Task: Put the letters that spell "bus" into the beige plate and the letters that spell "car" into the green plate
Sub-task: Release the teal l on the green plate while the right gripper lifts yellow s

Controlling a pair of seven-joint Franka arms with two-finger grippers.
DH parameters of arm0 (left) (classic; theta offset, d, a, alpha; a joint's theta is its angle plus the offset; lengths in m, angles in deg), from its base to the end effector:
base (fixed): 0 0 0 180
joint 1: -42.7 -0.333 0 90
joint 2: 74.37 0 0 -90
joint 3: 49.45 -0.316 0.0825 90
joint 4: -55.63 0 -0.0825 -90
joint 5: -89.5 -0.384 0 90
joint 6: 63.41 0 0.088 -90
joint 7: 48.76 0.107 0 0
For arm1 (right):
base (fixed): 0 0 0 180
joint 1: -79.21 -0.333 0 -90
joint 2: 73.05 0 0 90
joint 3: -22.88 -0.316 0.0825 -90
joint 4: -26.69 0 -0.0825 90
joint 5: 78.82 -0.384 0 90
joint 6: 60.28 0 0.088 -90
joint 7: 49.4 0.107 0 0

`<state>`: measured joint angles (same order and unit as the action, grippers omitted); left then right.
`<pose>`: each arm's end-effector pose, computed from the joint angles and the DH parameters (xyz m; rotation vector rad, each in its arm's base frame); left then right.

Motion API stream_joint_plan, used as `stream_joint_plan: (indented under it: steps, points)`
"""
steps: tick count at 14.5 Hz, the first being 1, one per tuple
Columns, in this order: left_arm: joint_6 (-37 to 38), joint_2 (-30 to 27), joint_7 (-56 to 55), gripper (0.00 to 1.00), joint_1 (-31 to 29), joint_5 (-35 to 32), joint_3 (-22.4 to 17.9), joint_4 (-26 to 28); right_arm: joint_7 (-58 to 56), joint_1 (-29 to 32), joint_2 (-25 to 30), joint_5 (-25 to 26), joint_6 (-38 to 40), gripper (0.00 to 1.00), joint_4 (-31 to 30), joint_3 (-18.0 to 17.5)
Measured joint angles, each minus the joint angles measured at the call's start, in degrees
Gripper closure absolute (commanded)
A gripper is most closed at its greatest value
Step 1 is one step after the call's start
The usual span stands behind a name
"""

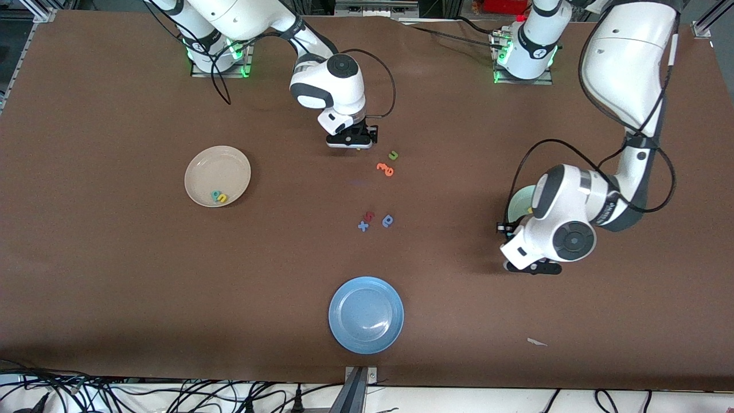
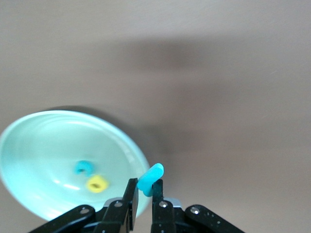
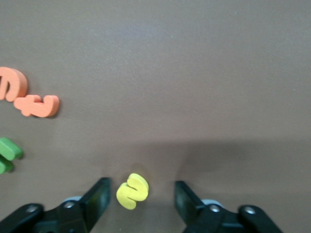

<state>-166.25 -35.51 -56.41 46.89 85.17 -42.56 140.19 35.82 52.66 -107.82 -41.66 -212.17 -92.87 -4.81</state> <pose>0.6644 -0.1113 0.2559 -3.0437 0.1172 0.5398 0.3241 0.4827 0.1648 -3.0758 0.0854 -0.1192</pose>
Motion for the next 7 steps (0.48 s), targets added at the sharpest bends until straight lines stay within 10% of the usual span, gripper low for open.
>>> stream_joint_plan:
  steps: [3, 4, 5, 6, 7]
  points:
    - [-3.3, -3.6, 5.8, 1.0, -4.5, -1.5, 0.0, 6.6, 0.0, 0.0, 0.0, 0.1, 0.0, 0.81, 0.2, 0.0]
    - [-5.9, -4.5, 6.3, 0.86, -5.5, -1.8, 0.1, 9.2, 0.0, -0.1, 0.0, 0.1, 0.0, 0.85, 0.2, 0.0]
    - [-8.6, -5.2, 6.6, 0.25, -6.2, -1.8, 0.1, 11.9, 0.0, -0.1, 0.0, 0.2, 0.0, 0.87, 0.3, 0.0]
    - [-11.1, -5.8, 6.8, 0.0, -6.7, -1.9, 0.1, 14.2, 0.0, -0.1, 0.0, 0.2, 0.0, 0.89, 0.3, 0.0]
    - [-12.6, -6.1, 6.8, 0.0, -7.0, -1.9, 0.1, 15.8, 0.0, -0.1, 0.0, 0.3, 0.0, 0.9, 0.3, 0.1]
